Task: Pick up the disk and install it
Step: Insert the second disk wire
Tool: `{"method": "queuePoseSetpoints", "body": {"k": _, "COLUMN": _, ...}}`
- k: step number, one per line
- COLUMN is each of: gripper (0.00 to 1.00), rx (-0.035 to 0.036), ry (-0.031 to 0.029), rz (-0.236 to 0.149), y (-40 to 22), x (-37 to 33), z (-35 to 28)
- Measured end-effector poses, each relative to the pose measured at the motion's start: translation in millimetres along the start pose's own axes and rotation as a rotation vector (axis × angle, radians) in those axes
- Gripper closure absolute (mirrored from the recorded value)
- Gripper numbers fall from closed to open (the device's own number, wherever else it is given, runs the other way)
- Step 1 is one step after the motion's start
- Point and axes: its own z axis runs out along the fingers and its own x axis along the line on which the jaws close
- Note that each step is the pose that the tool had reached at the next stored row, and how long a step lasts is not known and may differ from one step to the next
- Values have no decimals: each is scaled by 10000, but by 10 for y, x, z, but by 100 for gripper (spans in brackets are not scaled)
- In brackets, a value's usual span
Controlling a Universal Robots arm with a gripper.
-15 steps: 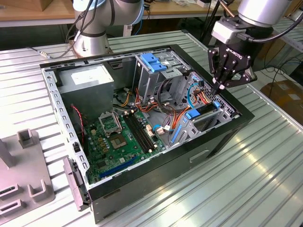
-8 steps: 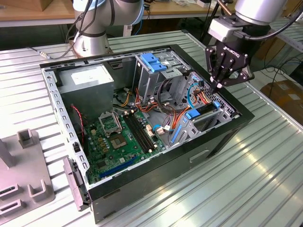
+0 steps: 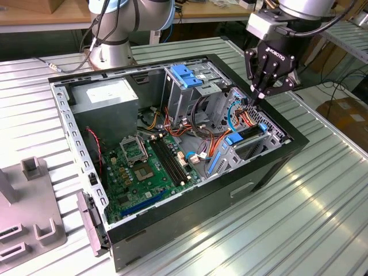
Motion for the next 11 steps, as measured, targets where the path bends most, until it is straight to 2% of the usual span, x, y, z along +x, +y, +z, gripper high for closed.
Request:
{"method": "queuePoseSetpoints", "body": {"k": 1, "gripper": 89, "rx": 0, "ry": 0, "rz": -1, "y": 2, "x": -27, "z": -2}}
{"method": "queuePoseSetpoints", "body": {"k": 3, "gripper": 89, "rx": 0, "ry": 2, "rz": -2, "y": 20, "x": -128, "z": -10}}
{"method": "queuePoseSetpoints", "body": {"k": 5, "gripper": 89, "rx": 1, "ry": -1, "rz": -4, "y": 33, "x": -176, "z": -12}}
{"method": "queuePoseSetpoints", "body": {"k": 11, "gripper": 89, "rx": 1, "ry": 14, "rz": -11, "y": 40, "x": -186, "z": -13}}
